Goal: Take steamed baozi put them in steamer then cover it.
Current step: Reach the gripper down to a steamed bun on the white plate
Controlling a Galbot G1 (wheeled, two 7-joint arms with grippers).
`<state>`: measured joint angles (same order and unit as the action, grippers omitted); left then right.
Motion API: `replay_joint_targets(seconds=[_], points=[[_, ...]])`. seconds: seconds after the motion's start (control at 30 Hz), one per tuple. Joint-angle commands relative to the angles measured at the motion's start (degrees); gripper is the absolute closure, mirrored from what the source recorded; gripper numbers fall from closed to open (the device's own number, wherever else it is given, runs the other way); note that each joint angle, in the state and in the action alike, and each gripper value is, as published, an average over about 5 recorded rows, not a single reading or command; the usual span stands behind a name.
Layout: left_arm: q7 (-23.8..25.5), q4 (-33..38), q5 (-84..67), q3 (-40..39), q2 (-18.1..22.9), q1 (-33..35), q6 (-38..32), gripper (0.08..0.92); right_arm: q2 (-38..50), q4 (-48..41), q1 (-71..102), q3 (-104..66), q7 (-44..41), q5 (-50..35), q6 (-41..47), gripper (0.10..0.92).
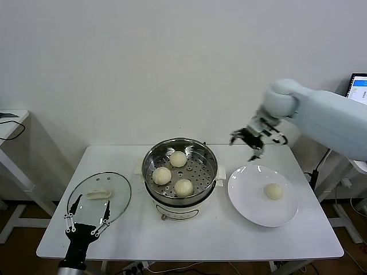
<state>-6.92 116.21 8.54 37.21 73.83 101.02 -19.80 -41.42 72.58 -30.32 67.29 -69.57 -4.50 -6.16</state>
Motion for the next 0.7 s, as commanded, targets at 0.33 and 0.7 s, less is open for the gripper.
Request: replay_joint_targets(seconds=[0.33,0.7], points=[[0.3,0.5,0.0,0.3,0.5,0.5,0.2,0.177,7.2,-14.4,24.0,-13.1,1.2,-0.6,11.2,0.203],[0.2,-0.2,0.0,0.6,0.4,0.7,-0.9,0.177,2.2,-19.7,27.0,-14.0,4.3,2.0,9.9,0.203]])
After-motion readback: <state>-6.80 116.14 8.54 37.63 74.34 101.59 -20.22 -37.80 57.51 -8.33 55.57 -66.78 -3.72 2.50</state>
